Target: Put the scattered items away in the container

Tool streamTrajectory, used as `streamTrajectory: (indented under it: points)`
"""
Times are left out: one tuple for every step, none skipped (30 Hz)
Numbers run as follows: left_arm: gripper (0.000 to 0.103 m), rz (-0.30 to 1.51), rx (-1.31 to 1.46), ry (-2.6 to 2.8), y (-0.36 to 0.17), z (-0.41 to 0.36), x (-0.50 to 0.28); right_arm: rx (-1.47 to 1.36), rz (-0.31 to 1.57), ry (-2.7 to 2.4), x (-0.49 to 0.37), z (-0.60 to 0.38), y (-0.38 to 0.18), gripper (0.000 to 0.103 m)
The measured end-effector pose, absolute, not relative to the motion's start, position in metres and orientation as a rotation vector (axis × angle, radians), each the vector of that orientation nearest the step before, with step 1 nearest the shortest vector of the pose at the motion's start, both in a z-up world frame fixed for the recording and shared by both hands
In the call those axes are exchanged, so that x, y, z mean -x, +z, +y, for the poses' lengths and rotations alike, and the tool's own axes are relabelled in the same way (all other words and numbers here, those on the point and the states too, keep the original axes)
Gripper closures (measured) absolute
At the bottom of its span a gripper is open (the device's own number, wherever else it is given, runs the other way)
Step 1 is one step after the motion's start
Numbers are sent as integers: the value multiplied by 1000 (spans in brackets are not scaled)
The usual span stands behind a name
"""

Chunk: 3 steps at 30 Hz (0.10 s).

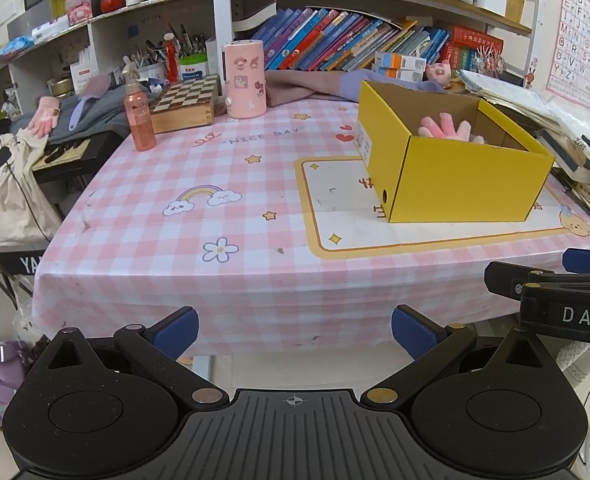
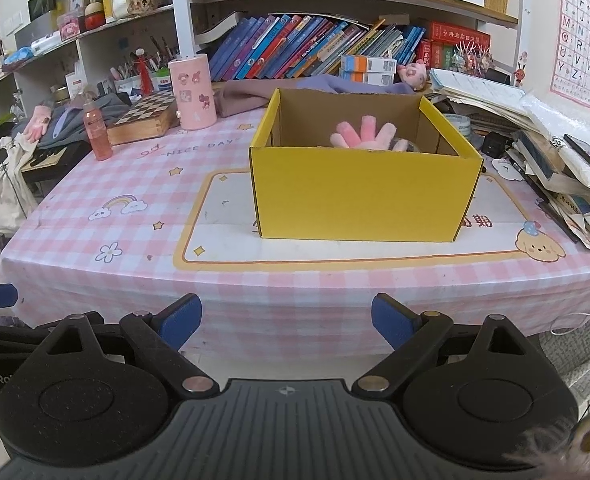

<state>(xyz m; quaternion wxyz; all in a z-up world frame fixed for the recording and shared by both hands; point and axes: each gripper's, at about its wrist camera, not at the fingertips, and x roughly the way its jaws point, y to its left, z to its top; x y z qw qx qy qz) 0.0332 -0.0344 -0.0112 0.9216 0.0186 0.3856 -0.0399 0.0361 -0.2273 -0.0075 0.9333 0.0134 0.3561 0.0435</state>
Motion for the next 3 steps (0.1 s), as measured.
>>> streamTrajectory:
  points:
    - [0,793,-39,-82,-11,-35,-33,-28,730,89,-36,-227,-8,11]
    - [0,795,-39,-82,-11,-35,-34,-28,732,89,-37,-227,-8,11]
    - [0,797,-38,-82,-11,-35,-34,-28,734,89,-37,-227,-8,11]
